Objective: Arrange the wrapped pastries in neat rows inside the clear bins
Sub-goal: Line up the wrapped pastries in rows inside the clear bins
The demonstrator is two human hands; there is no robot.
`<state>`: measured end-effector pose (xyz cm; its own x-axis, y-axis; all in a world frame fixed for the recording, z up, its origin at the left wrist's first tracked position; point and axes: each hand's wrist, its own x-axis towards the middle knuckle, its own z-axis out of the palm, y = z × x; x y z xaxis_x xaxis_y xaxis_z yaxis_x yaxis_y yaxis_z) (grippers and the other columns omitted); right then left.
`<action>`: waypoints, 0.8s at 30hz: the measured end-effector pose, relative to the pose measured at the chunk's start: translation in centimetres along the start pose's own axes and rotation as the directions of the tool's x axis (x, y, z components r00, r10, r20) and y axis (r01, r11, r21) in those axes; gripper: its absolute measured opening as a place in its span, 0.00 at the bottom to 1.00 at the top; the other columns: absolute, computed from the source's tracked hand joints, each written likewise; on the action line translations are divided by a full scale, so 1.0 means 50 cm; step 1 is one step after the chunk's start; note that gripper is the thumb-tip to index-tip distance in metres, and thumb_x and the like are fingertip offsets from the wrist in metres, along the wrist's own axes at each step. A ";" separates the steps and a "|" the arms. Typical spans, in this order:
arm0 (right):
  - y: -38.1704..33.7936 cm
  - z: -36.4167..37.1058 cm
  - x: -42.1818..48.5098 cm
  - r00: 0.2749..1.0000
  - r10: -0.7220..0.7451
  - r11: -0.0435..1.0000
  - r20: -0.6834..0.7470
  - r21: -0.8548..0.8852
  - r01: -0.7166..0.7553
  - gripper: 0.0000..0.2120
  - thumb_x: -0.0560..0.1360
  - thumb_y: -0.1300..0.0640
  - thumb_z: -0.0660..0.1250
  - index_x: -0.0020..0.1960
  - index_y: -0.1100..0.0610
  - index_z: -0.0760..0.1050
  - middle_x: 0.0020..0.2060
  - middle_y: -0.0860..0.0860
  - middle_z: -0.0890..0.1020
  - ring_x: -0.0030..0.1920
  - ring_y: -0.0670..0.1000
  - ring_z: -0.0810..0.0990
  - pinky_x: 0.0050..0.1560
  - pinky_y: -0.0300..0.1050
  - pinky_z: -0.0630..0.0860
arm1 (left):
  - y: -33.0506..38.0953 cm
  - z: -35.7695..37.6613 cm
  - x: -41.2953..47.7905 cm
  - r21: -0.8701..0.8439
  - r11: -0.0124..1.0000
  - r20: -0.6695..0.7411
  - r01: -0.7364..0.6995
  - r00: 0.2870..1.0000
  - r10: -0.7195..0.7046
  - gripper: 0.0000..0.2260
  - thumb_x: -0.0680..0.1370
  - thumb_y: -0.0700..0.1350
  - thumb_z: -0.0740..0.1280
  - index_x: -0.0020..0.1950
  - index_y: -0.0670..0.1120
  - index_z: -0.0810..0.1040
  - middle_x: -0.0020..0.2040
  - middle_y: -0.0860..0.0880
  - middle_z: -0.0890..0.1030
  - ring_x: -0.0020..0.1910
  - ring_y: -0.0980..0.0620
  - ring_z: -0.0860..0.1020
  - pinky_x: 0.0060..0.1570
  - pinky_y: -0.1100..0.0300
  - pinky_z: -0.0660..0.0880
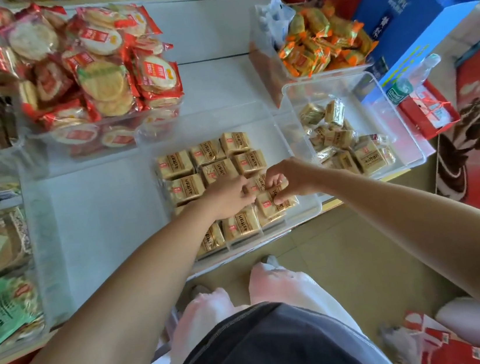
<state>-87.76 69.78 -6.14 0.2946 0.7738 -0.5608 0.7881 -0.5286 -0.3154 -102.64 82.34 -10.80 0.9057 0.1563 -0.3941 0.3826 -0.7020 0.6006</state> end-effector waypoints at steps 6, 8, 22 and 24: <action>0.008 0.052 0.025 0.997 0.066 0.978 -0.035 -0.198 -0.072 0.08 0.69 0.53 0.74 0.47 0.52 0.79 0.46 0.48 0.81 0.51 0.49 0.78 0.51 0.45 0.74 | -0.044 0.086 -0.001 0.545 0.831 0.175 -0.110 0.984 0.015 0.32 0.83 0.58 0.51 0.78 0.49 0.34 0.75 0.44 0.29 0.75 0.42 0.31 0.73 0.39 0.34; 0.004 0.068 0.038 0.997 0.061 0.969 -0.050 -0.237 -0.071 0.08 0.70 0.55 0.73 0.48 0.54 0.79 0.47 0.48 0.80 0.53 0.49 0.75 0.50 0.43 0.69 | -0.063 0.103 -0.001 0.587 0.807 0.164 -0.068 0.986 -0.036 0.32 0.84 0.56 0.49 0.77 0.48 0.31 0.74 0.45 0.27 0.74 0.44 0.29 0.71 0.40 0.31; 0.013 0.110 0.085 0.978 0.109 0.920 -0.177 -0.356 -0.167 0.04 0.76 0.56 0.66 0.46 0.56 0.78 0.41 0.51 0.81 0.41 0.50 0.80 0.42 0.44 0.79 | -0.074 0.091 0.003 0.497 0.865 0.100 -0.069 0.995 0.023 0.33 0.81 0.60 0.52 0.80 0.45 0.45 0.80 0.46 0.41 0.79 0.46 0.42 0.75 0.42 0.41; 0.013 0.090 0.081 0.981 0.030 0.953 -0.194 -0.290 -0.086 0.05 0.76 0.55 0.65 0.45 0.54 0.79 0.40 0.49 0.82 0.41 0.49 0.81 0.41 0.43 0.79 | -0.060 0.077 0.013 0.464 0.885 -0.055 -0.050 0.995 0.085 0.27 0.81 0.58 0.53 0.76 0.44 0.62 0.76 0.44 0.60 0.75 0.44 0.58 0.75 0.45 0.53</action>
<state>-88.48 70.97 -12.07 0.4173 0.8107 -0.4106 0.8824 -0.4695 -0.0301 -103.88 81.88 -15.52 0.9435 0.1343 -0.3030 0.2087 -0.9509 0.2284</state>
